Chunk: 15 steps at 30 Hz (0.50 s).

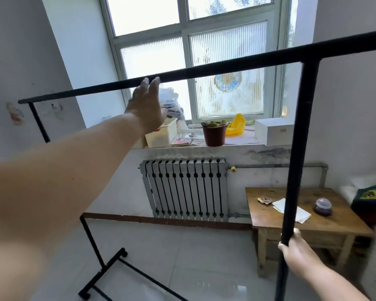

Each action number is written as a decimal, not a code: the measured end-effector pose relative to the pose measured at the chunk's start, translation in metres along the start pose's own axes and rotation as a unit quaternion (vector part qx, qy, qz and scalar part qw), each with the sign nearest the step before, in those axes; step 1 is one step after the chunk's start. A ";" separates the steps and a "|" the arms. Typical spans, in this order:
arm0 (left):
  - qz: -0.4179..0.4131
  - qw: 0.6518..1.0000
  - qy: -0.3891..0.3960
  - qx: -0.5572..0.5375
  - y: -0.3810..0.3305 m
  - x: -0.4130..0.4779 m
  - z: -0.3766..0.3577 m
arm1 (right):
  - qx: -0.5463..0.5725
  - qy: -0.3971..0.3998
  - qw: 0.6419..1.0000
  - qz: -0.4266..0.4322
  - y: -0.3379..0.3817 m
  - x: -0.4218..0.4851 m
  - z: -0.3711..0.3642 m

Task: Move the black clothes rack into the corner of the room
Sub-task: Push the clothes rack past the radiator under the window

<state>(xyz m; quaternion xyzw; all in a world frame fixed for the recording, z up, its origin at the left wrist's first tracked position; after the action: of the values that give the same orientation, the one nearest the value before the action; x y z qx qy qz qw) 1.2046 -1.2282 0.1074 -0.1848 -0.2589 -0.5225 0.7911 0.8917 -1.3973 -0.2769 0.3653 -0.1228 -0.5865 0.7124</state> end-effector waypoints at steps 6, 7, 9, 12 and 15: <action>-0.007 0.999 -0.044 0.008 0.029 0.024 -0.009 | 0.018 -0.012 1.000 -0.005 0.030 0.021 -0.027; -0.005 0.999 -0.051 0.007 0.032 0.029 -0.011 | 0.021 -0.012 1.000 -0.005 0.034 0.024 -0.030; -0.007 0.998 -0.058 0.008 0.033 0.036 -0.017 | 0.022 -0.010 1.000 -0.005 0.041 0.027 -0.033; 0.001 0.998 -0.060 0.002 0.036 0.049 -0.027 | 0.019 -0.012 1.000 -0.009 0.050 0.039 -0.037; 0.011 0.997 -0.072 0.000 0.039 0.057 -0.032 | 0.030 -0.016 0.999 -0.006 0.061 0.052 -0.041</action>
<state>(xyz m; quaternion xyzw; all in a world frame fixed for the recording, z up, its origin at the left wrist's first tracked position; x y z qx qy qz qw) 1.2652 -1.2726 0.1156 -0.2255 -0.3132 -0.4987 0.7761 0.9766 -1.4272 -0.2779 0.3776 -0.1494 -0.5927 0.6955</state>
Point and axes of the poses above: each hand's wrist, its own x-axis towards the middle knuckle, its own z-axis out of the back of the hand, y = z × x, the point moved 10 cm from there along x, towards the middle knuckle, and after that the axes turned 10 degrees about -z, right-handed, at the moved point
